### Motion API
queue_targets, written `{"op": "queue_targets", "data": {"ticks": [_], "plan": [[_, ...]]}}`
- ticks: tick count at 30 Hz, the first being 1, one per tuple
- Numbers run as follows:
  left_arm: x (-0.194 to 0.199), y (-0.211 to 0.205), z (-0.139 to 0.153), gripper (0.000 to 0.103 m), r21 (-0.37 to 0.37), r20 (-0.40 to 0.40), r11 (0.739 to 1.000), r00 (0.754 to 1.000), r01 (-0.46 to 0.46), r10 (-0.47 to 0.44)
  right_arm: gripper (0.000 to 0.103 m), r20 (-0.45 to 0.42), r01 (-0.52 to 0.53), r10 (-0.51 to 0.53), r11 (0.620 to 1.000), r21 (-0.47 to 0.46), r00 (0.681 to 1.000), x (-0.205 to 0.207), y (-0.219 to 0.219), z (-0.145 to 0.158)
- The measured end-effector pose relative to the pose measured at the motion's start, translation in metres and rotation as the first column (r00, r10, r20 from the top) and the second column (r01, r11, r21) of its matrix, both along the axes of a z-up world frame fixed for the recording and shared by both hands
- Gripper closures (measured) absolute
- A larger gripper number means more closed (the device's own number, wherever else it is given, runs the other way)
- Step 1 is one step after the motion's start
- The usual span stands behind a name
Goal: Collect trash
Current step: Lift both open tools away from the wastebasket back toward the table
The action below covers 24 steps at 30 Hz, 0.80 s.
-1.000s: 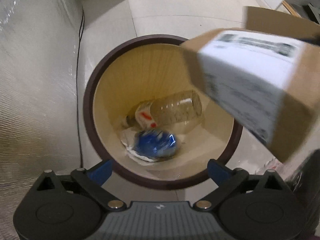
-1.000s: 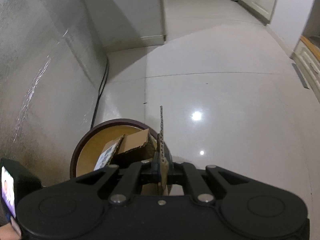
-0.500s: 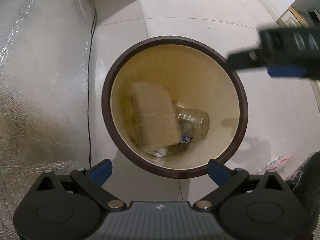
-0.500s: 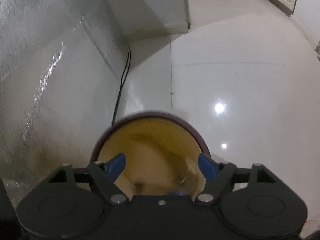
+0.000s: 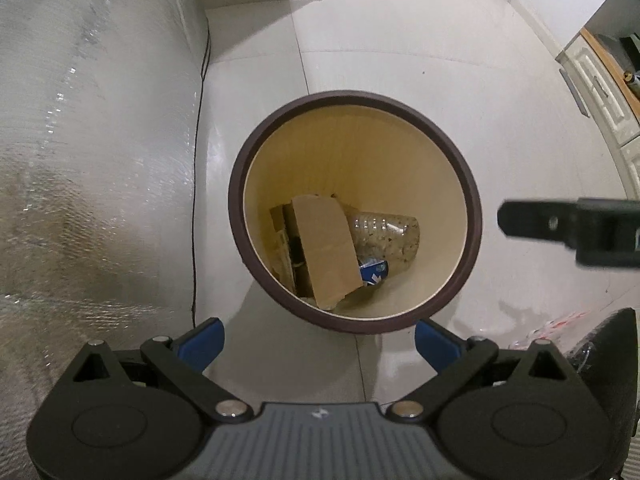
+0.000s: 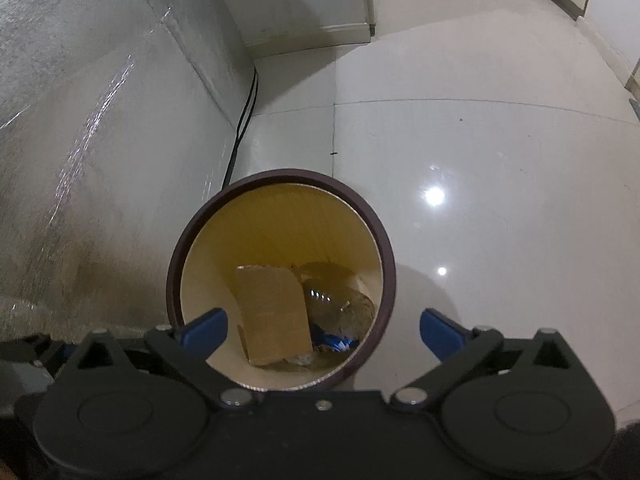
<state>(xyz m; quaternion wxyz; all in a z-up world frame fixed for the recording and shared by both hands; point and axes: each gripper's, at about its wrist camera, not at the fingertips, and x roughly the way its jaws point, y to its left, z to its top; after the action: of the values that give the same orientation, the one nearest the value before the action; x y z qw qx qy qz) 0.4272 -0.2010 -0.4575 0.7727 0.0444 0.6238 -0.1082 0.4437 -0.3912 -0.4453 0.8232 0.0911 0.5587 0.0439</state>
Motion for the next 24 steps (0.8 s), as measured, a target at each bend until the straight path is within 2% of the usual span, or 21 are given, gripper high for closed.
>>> {"op": "queue_targets", "data": {"ticks": [11,24], "plan": [[-0.023,0.003,0.042,0.002,0.003,0.065,1.0,0.998,-0.016,0.016,0.0,0.044,0.015,-0.015,1.0,-0.005,0.999,-0.031,-0.004,0.037],[-0.059,0.021,0.107,0.002,-0.002,0.171,0.998,0.984,-0.059,0.059,0.0,0.118,0.039,-0.033,0.998,-0.048,0.993,-0.078,-0.003,0.089]]}}
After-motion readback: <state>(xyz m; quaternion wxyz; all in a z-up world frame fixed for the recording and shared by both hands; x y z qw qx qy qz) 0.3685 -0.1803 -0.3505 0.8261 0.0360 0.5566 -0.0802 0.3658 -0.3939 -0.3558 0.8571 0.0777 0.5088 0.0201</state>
